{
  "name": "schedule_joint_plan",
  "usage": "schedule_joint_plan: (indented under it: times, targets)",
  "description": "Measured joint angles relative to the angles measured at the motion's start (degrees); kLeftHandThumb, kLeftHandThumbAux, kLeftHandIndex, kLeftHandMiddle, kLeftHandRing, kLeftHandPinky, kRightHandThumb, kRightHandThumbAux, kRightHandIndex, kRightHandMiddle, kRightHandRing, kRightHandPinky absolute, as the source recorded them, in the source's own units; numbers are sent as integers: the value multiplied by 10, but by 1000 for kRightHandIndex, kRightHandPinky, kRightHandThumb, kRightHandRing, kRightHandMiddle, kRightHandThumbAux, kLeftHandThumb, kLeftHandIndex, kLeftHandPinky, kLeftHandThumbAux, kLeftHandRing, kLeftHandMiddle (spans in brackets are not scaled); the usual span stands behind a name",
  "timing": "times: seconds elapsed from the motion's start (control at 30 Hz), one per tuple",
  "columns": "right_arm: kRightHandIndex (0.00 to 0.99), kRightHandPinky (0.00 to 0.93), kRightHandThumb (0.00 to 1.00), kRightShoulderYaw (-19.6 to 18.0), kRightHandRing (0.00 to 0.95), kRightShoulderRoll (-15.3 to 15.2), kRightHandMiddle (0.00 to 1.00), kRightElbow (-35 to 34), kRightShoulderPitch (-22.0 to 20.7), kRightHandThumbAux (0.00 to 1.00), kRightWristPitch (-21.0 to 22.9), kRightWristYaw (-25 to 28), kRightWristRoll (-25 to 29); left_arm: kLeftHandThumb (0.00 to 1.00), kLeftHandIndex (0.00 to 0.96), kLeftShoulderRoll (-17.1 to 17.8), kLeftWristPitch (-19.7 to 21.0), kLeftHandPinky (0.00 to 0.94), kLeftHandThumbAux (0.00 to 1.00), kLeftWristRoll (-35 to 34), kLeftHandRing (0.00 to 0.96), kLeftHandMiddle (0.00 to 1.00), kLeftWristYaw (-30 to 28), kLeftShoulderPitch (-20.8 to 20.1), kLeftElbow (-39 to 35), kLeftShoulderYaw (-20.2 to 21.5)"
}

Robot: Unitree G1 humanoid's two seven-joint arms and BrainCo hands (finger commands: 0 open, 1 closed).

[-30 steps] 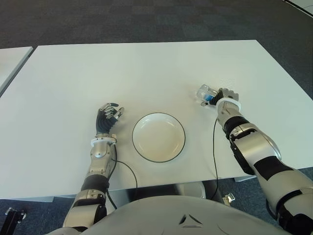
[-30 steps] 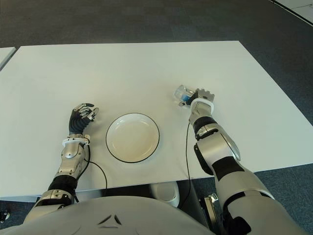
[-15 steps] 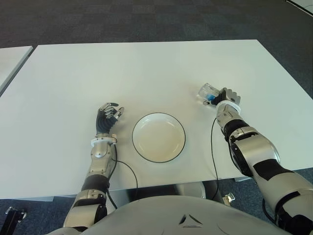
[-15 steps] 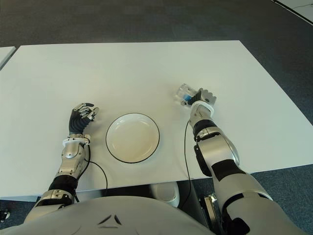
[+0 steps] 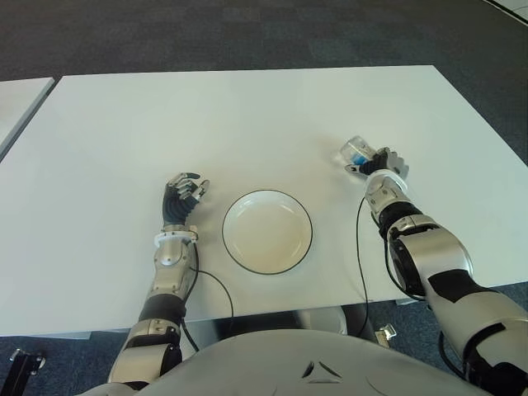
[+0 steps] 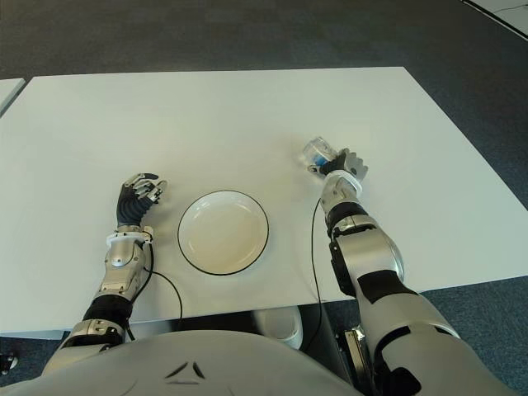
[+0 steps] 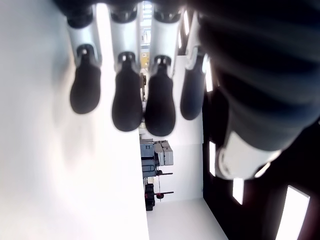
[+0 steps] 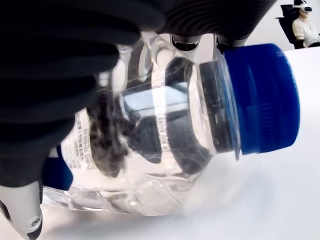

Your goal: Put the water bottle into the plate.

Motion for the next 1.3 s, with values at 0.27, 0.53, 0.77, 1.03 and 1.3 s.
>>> schedule_joint_plan:
  times: [0.27, 0.53, 0.77, 1.03, 1.3]
  targets:
    - [406, 818, 835, -40, 800, -2, 549, -5, 15, 686, -55, -30, 34, 706, 435, 0, -2, 668, 716, -1, 695, 704, 0, 0, 1, 0]
    - [411, 814, 837, -142, 815, 7, 562, -9, 33, 685, -153, -54, 136, 707, 435, 0, -6, 678, 716, -4, 701, 707, -2, 0, 2, 1]
    - [417, 828, 840, -234, 823, 17, 575, -12, 40, 684, -244, 6, 233, 707, 436, 0, -6, 673, 715, -6, 698, 707, -2, 0, 3, 3]
    - [423, 857, 843, -265, 851, 50, 573, -21, 41, 682, -309, 29, 278, 707, 436, 0, -5, 670, 715, -5, 692, 704, -1, 0, 3, 3]
    - [424, 858, 844, -254, 863, 89, 566, -36, 47, 680, -369, 37, 278, 708, 436, -1, -4, 662, 715, -2, 689, 701, 7, -2, -1, 2]
